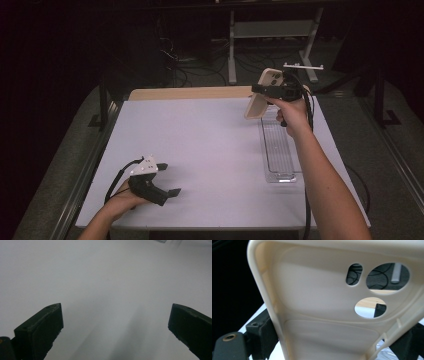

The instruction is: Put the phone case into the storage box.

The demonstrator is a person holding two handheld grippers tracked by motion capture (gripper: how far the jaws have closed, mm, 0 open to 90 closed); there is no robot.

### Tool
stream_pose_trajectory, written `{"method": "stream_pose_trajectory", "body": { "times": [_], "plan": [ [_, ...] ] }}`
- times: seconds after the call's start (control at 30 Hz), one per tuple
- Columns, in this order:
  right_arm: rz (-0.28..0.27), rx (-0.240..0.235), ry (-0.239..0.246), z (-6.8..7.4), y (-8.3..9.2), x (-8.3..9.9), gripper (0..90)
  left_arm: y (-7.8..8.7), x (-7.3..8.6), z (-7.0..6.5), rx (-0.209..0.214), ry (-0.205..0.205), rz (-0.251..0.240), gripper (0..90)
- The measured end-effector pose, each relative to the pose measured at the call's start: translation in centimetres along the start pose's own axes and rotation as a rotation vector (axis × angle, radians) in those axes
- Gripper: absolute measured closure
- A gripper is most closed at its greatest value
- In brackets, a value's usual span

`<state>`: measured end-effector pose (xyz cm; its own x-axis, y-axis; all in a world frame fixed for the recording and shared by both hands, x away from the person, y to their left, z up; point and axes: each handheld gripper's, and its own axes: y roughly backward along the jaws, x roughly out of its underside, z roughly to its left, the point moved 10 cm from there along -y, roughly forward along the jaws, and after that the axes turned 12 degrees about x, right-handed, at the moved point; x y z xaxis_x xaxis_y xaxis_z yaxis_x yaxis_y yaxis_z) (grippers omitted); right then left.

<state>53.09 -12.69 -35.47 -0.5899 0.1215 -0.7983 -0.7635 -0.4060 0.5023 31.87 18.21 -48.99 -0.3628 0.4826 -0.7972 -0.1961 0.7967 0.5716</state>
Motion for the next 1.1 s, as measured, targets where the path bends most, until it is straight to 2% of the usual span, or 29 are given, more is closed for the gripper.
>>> {"method": "stream_pose_trajectory", "body": {
  "times": [0.2,0.23,0.63,0.87,1.1],
  "plan": [
    [0.008,0.059,0.020,-1.5,0.3,-0.4,10.3,0.0,0.0,-0.1,0.004,0.005,-0.004,0.0],
    [0.011,0.074,0.027,-1.8,0.3,-0.4,10.3,-0.1,-0.2,-0.2,0.006,0.017,-0.021,0.0],
    [0.060,0.218,0.083,-5.3,0.1,-0.1,10.3,-0.1,0.0,-0.2,0.007,0.014,-0.007,0.0],
    [0.112,0.298,0.114,-6.1,-0.6,0.5,10.3,-0.1,0.0,-0.2,0.007,0.012,-0.006,0.0],
    [0.164,0.342,0.120,-6.4,-1.6,1.3,10.3,0.0,0.1,-0.1,0.005,0.003,0.005,0.0]
  ]
}}
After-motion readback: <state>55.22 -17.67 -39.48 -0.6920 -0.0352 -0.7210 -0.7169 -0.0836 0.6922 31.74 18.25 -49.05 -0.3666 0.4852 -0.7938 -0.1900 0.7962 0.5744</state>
